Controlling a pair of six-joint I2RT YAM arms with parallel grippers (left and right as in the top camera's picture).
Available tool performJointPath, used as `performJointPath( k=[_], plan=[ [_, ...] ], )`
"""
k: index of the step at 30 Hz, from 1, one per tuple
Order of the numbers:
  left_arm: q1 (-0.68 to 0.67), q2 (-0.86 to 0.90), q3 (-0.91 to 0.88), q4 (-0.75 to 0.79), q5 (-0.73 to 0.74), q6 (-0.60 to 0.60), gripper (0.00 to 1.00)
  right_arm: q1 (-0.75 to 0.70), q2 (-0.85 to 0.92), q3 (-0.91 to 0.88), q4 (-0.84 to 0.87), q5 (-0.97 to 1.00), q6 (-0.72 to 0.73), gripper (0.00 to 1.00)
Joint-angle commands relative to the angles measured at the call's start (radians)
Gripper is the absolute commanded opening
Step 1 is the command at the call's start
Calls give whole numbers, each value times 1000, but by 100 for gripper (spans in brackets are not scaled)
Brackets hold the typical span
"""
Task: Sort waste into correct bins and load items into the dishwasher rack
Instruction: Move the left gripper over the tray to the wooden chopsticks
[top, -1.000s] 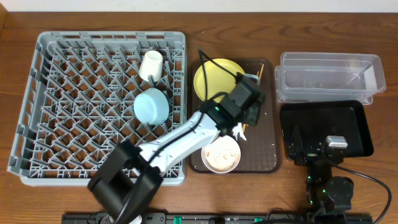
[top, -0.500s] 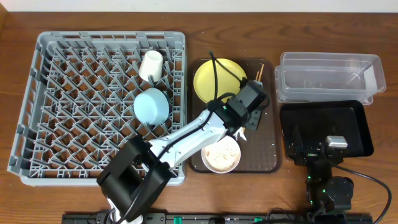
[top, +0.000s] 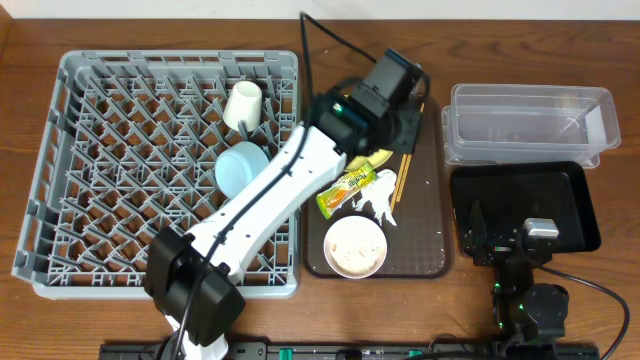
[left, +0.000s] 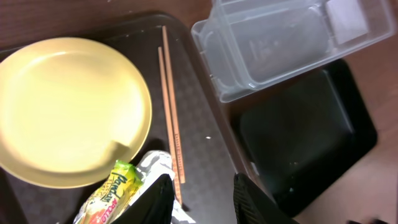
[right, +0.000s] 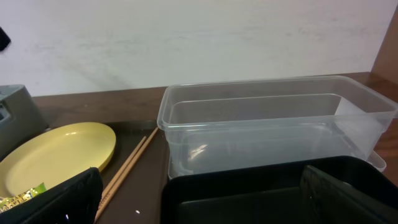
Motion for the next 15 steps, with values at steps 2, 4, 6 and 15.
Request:
performJointPath(
  k=[2, 4, 6, 15],
  plan=[
    [-22, 31, -6, 13, 96, 75, 32, -4, -2, -2, -2, 13, 12, 99],
    [-43, 62, -10, 33, 71, 82, 28, -4, -2, -2, -2, 13, 12, 99],
    [-60, 95, -9, 41, 22, 82, 24, -4, -2, -2, -2, 13, 12, 99],
    [-76, 267, -9, 92, -74, 79, 22, -4, -2, -2, -2, 13, 12, 99]
  ],
)
